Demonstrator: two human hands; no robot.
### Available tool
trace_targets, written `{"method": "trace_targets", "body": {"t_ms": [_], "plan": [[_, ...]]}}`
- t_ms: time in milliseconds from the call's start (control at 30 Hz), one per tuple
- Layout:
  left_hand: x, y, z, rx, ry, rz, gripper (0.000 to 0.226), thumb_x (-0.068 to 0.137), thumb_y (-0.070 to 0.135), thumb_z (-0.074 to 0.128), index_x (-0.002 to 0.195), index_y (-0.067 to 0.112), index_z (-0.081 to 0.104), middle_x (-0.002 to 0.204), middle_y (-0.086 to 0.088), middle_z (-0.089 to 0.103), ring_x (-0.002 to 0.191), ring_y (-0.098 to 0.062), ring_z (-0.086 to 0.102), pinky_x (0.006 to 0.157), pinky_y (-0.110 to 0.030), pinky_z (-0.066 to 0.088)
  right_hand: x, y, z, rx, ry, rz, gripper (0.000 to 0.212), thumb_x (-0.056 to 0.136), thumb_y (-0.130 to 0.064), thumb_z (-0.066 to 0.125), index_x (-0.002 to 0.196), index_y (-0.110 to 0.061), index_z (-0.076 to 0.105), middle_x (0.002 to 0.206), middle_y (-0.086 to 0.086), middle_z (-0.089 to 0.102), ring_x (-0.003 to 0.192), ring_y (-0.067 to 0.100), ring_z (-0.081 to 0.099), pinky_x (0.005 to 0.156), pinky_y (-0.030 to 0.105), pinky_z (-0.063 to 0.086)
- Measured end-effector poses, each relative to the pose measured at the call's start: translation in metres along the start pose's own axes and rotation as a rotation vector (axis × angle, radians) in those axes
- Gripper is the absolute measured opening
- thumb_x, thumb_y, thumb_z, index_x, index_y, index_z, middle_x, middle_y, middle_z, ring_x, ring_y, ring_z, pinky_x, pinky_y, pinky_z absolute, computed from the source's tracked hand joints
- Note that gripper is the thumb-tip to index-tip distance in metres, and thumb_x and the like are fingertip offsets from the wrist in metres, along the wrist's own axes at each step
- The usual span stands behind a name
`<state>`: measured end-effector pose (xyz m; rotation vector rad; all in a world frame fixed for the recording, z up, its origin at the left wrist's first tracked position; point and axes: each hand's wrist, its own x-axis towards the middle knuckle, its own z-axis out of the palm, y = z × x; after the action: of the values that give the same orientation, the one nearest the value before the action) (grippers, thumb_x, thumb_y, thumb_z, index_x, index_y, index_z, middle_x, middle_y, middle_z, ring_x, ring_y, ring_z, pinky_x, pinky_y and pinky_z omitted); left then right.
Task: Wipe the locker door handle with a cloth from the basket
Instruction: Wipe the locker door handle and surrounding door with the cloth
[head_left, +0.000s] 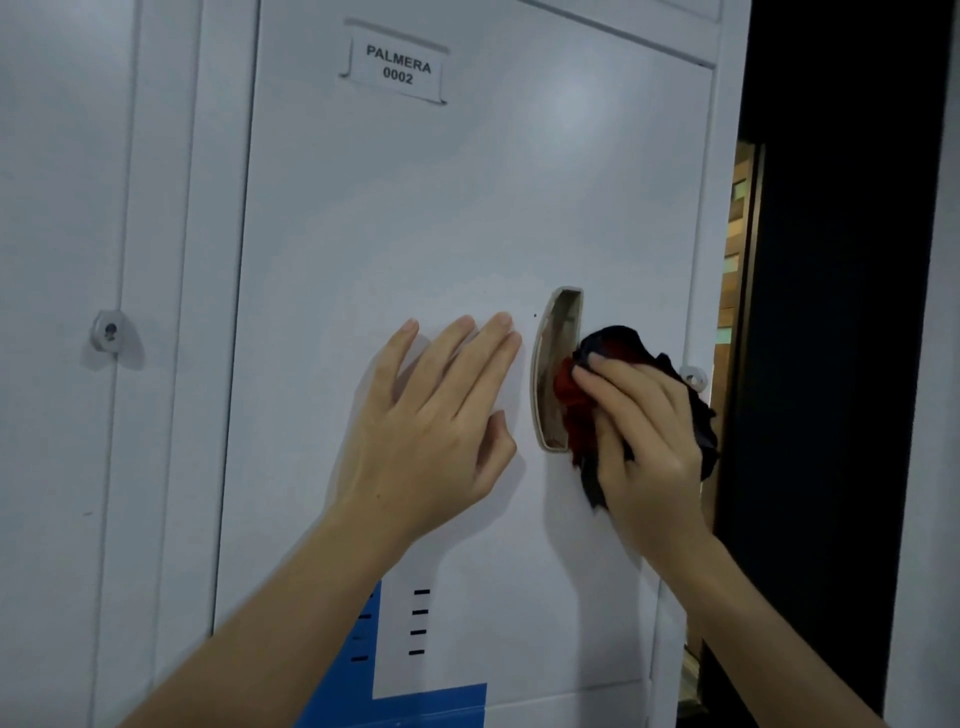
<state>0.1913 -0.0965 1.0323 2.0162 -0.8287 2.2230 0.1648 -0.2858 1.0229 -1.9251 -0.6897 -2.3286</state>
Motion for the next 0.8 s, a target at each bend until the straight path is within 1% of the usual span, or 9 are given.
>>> {"method": "trace_targets", "body": {"t_ms": [67, 167, 233, 333, 367, 467, 533, 700, 800], "plan": [[0.000, 0.000, 0.000, -0.004, 0.000, -0.001, 0.052, 0.087, 0.026, 0.045, 0.135, 0.008, 0.049, 0.141, -0.005, 0.047, 0.128, -0.020, 0.041, 0.112, -0.045, 0.022, 0.012, 0.007, 0.000, -0.002, 0.029, 0.017, 0.025, 0.088, 0.004, 0.052, 0.110, 0.004, 0.063, 0.110, 0.018, 0.064, 0.107, 0.030, 0.054, 0.102, 0.032, 0.039], [0.000, 0.000, 0.000, 0.000, -0.003, -0.001, 0.052, 0.087, 0.027, 0.045, 0.135, 0.008, 0.049, 0.141, -0.005, 0.047, 0.128, -0.021, 0.041, 0.111, -0.045, 0.023, 0.036, 0.008, 0.010, 0.019, 0.092, 0.076, 0.027, 0.086, 0.011, 0.054, 0.110, 0.004, 0.064, 0.109, 0.018, 0.064, 0.104, 0.031, 0.054, 0.100, 0.029, 0.038], [0.000, 0.000, 0.000, 0.003, 0.001, 0.002, 0.051, 0.087, 0.027, 0.045, 0.135, 0.008, 0.049, 0.141, -0.005, 0.047, 0.127, -0.021, 0.042, 0.111, -0.045, 0.023, 0.030, 0.006, 0.011, 0.018, 0.061, 0.029, 0.029, 0.085, 0.014, 0.055, 0.111, 0.004, 0.063, 0.110, 0.018, 0.064, 0.104, 0.032, 0.054, 0.100, 0.031, 0.040], [0.000, 0.000, 0.000, -0.005, 0.001, 0.001, 0.051, 0.087, 0.026, 0.046, 0.135, 0.008, 0.050, 0.141, -0.005, 0.047, 0.127, -0.021, 0.042, 0.111, -0.045, 0.023, 0.016, 0.011, 0.002, -0.018, -0.007, -0.078, 0.024, 0.091, 0.004, 0.050, 0.111, 0.004, 0.063, 0.112, 0.018, 0.064, 0.106, 0.032, 0.054, 0.099, 0.038, 0.043], [0.000, 0.000, 0.000, -0.004, 0.002, 0.001, 0.051, 0.087, 0.026, 0.046, 0.134, 0.008, 0.050, 0.141, -0.005, 0.047, 0.127, -0.021, 0.042, 0.111, -0.045, 0.023, 0.020, 0.014, 0.002, -0.023, -0.003, -0.081, 0.024, 0.092, 0.003, 0.049, 0.111, 0.005, 0.063, 0.111, 0.018, 0.064, 0.106, 0.032, 0.054, 0.098, 0.039, 0.043], [0.000, 0.000, 0.000, 0.007, -0.001, 0.002, 0.052, 0.086, 0.026, 0.047, 0.135, 0.008, 0.049, 0.141, -0.005, 0.047, 0.127, -0.021, 0.042, 0.111, -0.045, 0.023, 0.043, 0.016, 0.011, -0.003, 0.063, -0.012, 0.027, 0.087, 0.011, 0.052, 0.110, 0.005, 0.064, 0.109, 0.018, 0.064, 0.104, 0.031, 0.053, 0.096, 0.037, 0.043], [0.000, 0.000, 0.000, 0.009, -0.005, 0.004, 0.052, 0.087, 0.026, 0.047, 0.135, 0.008, 0.049, 0.141, -0.005, 0.047, 0.127, -0.021, 0.042, 0.111, -0.045, 0.024, 0.045, 0.012, 0.015, 0.013, 0.070, -0.001, 0.029, 0.086, 0.014, 0.053, 0.111, 0.004, 0.064, 0.110, 0.018, 0.064, 0.104, 0.030, 0.052, 0.096, 0.037, 0.043], [0.000, 0.000, 0.000, -0.004, -0.006, 0.002, 0.052, 0.087, 0.026, 0.047, 0.135, 0.008, 0.049, 0.141, -0.005, 0.047, 0.127, -0.021, 0.042, 0.111, -0.045, 0.024, 0.020, 0.013, 0.003, -0.026, -0.022, -0.098, 0.024, 0.091, 0.002, 0.051, 0.113, 0.003, 0.062, 0.112, 0.018, 0.064, 0.107, 0.031, 0.052, 0.097, 0.040, 0.045], [0.000, 0.000, 0.000, 0.000, -0.001, 0.003, 0.052, 0.086, 0.026, 0.046, 0.135, 0.008, 0.050, 0.141, -0.005, 0.047, 0.127, -0.021, 0.042, 0.111, -0.045, 0.023, 0.045, 0.015, 0.011, -0.021, 0.029, -0.037, 0.025, 0.089, 0.006, 0.050, 0.110, 0.005, 0.064, 0.109, 0.019, 0.065, 0.104, 0.030, 0.051, 0.095, 0.038, 0.044]]}}
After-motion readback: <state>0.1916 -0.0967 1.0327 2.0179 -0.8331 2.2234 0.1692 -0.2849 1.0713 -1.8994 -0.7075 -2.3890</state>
